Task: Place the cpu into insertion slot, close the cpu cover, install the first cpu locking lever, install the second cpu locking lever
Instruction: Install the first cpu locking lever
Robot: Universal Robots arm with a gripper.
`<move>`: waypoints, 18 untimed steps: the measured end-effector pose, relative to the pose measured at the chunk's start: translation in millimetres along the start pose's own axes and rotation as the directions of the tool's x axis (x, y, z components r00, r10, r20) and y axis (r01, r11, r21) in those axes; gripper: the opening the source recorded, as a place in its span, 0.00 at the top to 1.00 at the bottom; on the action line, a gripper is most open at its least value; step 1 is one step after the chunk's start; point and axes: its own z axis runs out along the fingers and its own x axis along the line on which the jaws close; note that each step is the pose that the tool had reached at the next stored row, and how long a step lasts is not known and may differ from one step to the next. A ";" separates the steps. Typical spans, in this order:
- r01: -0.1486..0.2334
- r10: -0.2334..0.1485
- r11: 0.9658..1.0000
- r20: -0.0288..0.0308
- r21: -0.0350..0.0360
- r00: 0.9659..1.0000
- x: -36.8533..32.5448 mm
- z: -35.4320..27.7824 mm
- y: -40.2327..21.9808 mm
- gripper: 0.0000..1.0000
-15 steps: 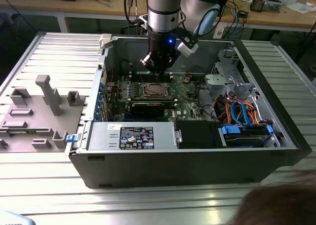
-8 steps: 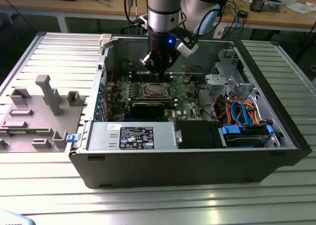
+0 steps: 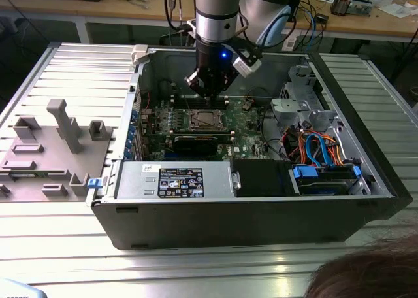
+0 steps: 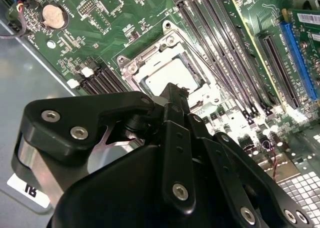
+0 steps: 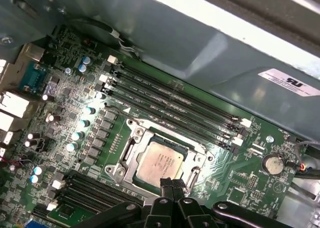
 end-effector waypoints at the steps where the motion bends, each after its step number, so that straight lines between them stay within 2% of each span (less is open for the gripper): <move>1: -0.006 0.006 1.000 0.000 0.000 1.000 0.0 0.0 0.0 0.89; 12: -0.080 0.080 0.997 -0.001 0.003 0.997 0.0 0.2 0.0 0.89; 18: -0.119 0.119 0.993 -0.002 0.004 0.993 0.0 0.4 0.0 0.89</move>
